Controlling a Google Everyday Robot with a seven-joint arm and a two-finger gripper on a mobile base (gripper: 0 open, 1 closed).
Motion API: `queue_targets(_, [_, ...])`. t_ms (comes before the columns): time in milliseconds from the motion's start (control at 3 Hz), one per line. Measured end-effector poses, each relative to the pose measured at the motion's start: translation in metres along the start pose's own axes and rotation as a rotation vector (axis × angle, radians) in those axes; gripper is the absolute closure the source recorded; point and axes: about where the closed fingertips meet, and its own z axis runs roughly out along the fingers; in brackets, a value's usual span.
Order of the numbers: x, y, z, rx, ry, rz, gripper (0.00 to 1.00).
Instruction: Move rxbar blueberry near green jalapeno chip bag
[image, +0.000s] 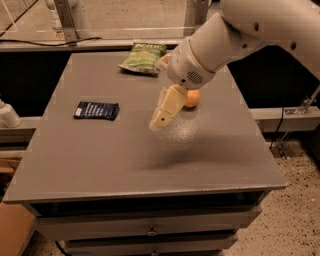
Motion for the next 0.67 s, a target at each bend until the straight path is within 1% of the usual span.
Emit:
queue_targets(333, [-0.016,-0.017,0.027,0.008,-0.072,-0.004,0.00])
queue_targets(667, [-0.016,-0.036,0.056,0.021,-0.105,0.032,0.00])
